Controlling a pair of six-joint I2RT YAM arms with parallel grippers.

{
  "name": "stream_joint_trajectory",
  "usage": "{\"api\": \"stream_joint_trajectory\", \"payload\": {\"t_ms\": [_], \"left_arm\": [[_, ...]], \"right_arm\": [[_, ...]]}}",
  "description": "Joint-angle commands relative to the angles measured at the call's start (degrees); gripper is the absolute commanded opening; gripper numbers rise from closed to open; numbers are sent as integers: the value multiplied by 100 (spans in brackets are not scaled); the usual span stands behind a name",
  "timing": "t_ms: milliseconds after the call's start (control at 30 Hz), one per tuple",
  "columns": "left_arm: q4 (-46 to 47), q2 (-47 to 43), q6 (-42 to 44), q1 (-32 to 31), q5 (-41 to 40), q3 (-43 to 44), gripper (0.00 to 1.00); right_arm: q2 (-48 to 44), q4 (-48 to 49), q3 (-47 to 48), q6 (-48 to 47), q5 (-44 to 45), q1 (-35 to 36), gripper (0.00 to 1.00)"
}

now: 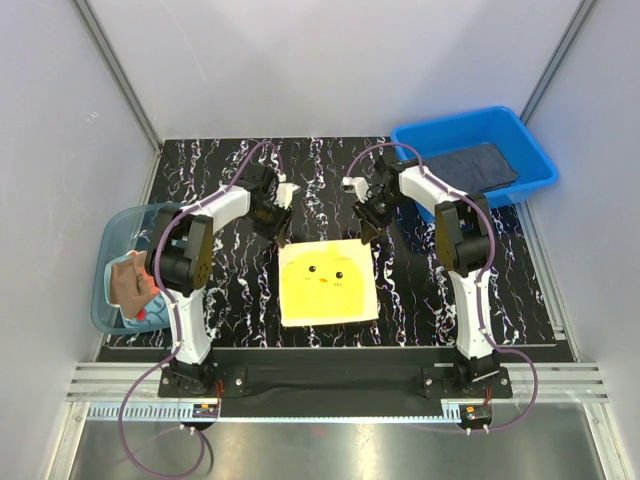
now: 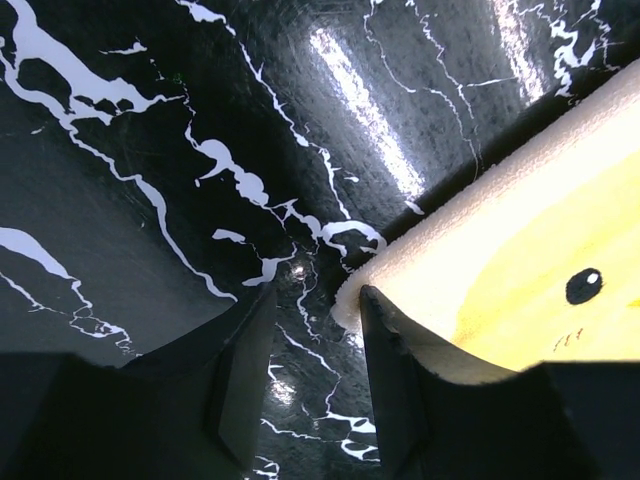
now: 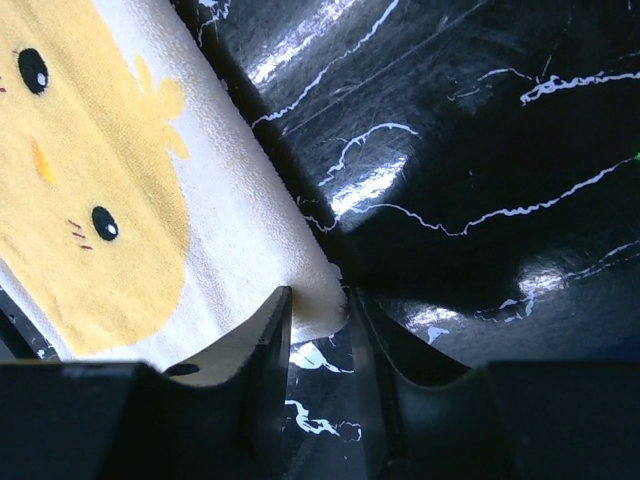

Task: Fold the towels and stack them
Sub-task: Fold the towel

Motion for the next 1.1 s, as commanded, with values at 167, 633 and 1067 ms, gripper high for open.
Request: {"api": "stream_joint_trajectory", "payload": {"t_ms": [167,633,1067], "left_arm": [[-221,246,407,65,-19,250,43],[-502,624,469,74,88,935,0],[60,-254,697,74,-440,892,0]], "right_arm": [[180,135,197,-274,-131,-31,38],[23,581,144,-442,-8,-127,0],[-1287,3236,-1314,-547,493,-224,0]]}}
